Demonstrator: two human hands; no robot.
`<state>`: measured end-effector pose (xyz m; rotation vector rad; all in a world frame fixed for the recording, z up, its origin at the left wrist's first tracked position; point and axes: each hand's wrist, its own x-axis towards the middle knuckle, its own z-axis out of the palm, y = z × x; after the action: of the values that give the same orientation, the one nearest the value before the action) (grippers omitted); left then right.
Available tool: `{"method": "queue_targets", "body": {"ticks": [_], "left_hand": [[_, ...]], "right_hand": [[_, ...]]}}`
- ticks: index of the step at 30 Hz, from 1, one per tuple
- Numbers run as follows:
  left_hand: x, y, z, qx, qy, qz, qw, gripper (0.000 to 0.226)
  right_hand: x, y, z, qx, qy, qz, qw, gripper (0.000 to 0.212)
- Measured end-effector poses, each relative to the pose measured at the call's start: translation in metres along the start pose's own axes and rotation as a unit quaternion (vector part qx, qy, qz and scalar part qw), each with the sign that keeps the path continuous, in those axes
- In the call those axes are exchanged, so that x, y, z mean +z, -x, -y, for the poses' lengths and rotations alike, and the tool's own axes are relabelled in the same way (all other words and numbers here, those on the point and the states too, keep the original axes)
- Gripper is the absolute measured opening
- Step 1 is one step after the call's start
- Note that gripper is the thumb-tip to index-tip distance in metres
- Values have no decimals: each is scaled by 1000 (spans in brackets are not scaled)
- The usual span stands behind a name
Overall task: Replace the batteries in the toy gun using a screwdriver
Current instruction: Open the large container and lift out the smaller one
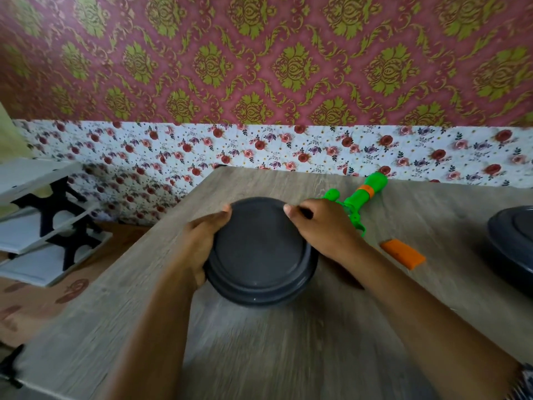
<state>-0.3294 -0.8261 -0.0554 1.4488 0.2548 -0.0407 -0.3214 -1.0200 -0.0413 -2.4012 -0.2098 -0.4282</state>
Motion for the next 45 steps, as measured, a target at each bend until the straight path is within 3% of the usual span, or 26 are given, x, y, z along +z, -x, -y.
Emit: {"method": "queue_targets", "body": {"ticks": [2,4,6,8,12,16,19,23,26,29,32,35,39,45], "left_hand": [[1,0,-2,34,57,-27,997,49],[5,0,1,41,100,-41,993,71],[9,0,3,44,111,-45,992,72],[10,-3,6,44,117,-46,991,69],[11,-4,8,36,117,-58,991,70],[14,-2,8,49,87,-70,993,44],[18,4,4,55,80,-21,995,30],[39,18,-1,49,71,55,995,23],[64,25,-7,26,32,109,993,24],[105,29,-15,-8,13,194,981,33],[154,24,-24,-9,17,231,973,35],[212,13,-31,1,13,249,968,39],[293,-1,-34,-5,31,282,959,28],[393,-35,-30,-55,38,287,956,24]], "right_hand": [[0,13,0,41,-127,-10,991,34],[4,29,1,115,-304,56,944,38],[9,36,1,173,-417,120,884,40],[11,38,1,197,-464,124,854,38],[14,39,1,196,-480,91,850,31],[4,37,0,185,-480,91,853,32],[-7,33,-6,184,-475,85,857,42],[-32,33,-24,218,-503,82,832,54],[-64,34,-41,223,-468,72,852,54],[-103,32,-66,241,-444,39,862,57],[-141,30,-87,247,-439,8,864,40],[-184,27,-118,241,-435,-30,867,31],[-240,13,-173,269,-461,-106,839,21],[-283,-20,-249,295,-466,-137,823,13]]}}
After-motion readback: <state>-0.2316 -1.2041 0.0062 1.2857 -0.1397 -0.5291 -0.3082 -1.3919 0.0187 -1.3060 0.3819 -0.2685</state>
